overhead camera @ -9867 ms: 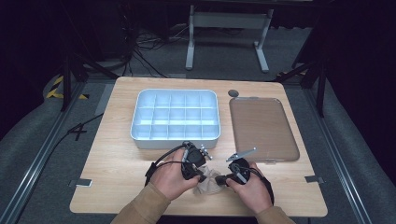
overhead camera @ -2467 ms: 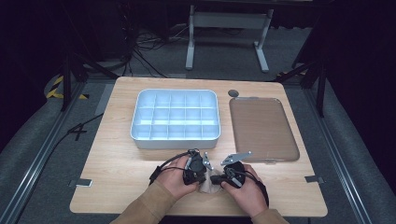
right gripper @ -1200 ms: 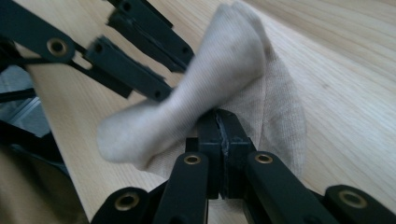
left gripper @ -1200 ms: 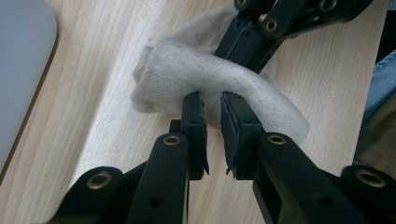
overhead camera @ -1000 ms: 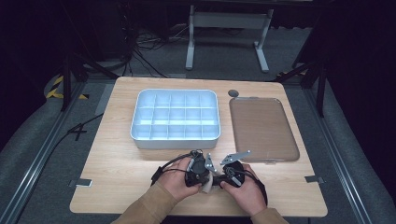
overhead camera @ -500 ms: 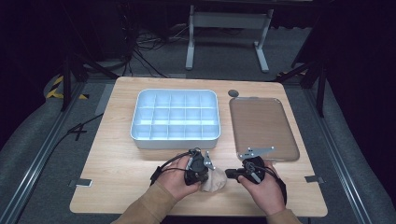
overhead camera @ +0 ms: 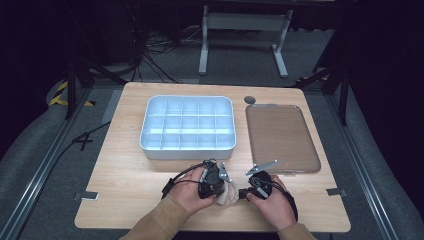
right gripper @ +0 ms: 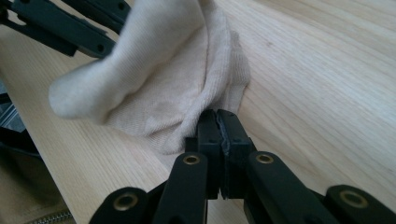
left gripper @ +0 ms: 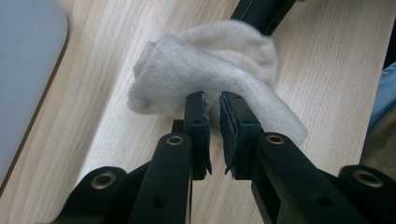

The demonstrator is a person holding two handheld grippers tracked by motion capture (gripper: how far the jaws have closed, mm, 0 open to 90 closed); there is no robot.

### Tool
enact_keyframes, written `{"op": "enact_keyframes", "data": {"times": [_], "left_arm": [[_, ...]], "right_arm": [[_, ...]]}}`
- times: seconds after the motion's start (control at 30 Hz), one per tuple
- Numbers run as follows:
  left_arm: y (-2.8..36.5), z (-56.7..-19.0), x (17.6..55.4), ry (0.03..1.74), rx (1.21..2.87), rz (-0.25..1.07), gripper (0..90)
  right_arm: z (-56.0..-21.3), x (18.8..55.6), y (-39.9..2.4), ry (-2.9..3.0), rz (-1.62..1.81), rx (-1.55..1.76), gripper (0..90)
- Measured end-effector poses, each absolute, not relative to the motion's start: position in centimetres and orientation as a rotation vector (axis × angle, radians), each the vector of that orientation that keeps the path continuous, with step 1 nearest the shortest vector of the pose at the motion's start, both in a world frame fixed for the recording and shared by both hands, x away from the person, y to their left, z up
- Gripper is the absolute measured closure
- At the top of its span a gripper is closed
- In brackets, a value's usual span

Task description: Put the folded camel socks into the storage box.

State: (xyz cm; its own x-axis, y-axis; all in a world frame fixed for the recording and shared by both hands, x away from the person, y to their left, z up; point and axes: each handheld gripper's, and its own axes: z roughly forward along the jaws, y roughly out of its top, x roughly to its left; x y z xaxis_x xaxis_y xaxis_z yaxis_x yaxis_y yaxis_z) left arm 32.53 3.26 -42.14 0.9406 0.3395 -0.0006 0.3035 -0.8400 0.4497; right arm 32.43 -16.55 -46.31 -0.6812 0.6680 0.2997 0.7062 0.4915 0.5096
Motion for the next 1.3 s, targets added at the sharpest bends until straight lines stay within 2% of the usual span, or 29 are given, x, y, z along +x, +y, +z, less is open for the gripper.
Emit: {"op": "enact_keyframes", "data": {"times": [0.33, 0.77, 1.0, 1.3], "left_arm": [[2.5, -42.3, 32.3, 0.407, 2.623, 0.11, 80.7], [2.1, -43.4, 32.5, 0.425, 2.63, 0.075, 79.6], [2.5, -43.4, 32.5, 0.397, 2.61, 0.06, 70.5], [2.8, -43.6, 32.7, 0.411, 2.59, 0.035, 68.7]], "right_arm": [[-46.4, 32.4, -15.4, -2.657, -0.968, -1.198, 89.1], [-45.9, 32.4, -15.9, -2.648, -0.991, -1.212, 86.8], [-44.2, 32.2, -16.9, -2.647, -1.08, -1.227, 86.3], [-43.6, 32.1, -16.4, -2.614, -1.229, -1.17, 88.0]]}}
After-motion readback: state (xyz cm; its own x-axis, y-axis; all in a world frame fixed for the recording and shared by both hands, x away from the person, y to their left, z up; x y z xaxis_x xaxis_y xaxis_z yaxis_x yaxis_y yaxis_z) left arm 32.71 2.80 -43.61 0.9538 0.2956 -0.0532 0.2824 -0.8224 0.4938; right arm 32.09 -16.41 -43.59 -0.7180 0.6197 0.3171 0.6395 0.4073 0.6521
